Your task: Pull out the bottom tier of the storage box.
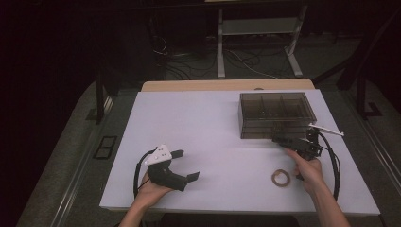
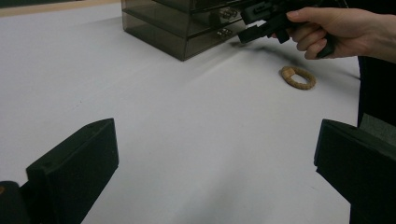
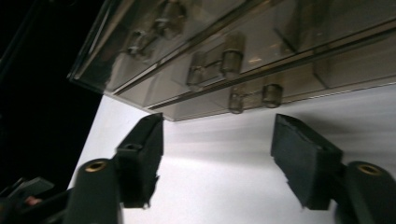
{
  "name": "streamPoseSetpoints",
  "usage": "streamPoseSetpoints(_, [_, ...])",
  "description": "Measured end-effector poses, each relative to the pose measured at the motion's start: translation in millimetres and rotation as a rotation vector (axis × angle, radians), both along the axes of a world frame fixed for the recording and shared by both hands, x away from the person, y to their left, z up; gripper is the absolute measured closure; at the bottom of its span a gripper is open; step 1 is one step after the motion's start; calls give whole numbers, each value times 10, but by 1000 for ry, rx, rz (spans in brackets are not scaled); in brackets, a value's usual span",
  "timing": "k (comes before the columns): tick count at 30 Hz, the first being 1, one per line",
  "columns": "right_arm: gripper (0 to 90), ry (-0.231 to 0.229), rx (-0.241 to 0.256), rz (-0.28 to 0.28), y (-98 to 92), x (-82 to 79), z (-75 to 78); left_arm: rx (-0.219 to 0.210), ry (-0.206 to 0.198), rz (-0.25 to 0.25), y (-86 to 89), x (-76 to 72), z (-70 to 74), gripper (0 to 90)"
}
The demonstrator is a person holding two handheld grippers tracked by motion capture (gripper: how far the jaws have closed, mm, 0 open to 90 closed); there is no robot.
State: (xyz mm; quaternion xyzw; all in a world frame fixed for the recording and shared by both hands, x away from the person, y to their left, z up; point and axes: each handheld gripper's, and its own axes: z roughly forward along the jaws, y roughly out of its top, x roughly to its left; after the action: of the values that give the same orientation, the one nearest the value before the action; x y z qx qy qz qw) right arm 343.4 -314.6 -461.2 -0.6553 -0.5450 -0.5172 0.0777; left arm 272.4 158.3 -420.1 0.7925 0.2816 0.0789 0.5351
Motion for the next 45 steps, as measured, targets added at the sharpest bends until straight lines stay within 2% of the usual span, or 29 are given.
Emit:
streamPoseSetpoints(7, [428, 13, -11, -31, -18, 23, -29, 0, -1, -2, -1, 2, -1, 0])
streamPoseSetpoints(12, [501, 41, -21, -56, -17, 41, -58, 0, 2, -5, -6, -3, 0, 0])
streamPoseSetpoints(13, [515, 64, -11, -62, -15, 39, -52, 0, 2, -6, -7, -4, 0, 0])
streamPoseSetpoints(17, [558, 69, -18, -81, -20, 48, -72, 0, 2, -6, -8, -4, 0, 0])
streamPoseSetpoints(20, [614, 89, -10, -118, -22, 51, -71, 1, 2, -5, -8, -2, -1, 0])
streamPoseSetpoints(26, [657, 125, 4, -158, -28, 70, -102, -1, 2, -4, -4, 0, -1, 0])
streamPoseSetpoints(33, [710, 115, 15, -187, -38, 79, -121, 0, 2, -4, -5, 0, -1, 0])
streamPoseSetpoints(44, [761, 106, 86, -191, -40, 87, -175, 0, 2, -6, -4, 0, 0, 0])
streamPoseSetpoints(45, [759, 97, 126, -199, -53, 76, -224, -1, 3, -5, -3, 0, 1, 0])
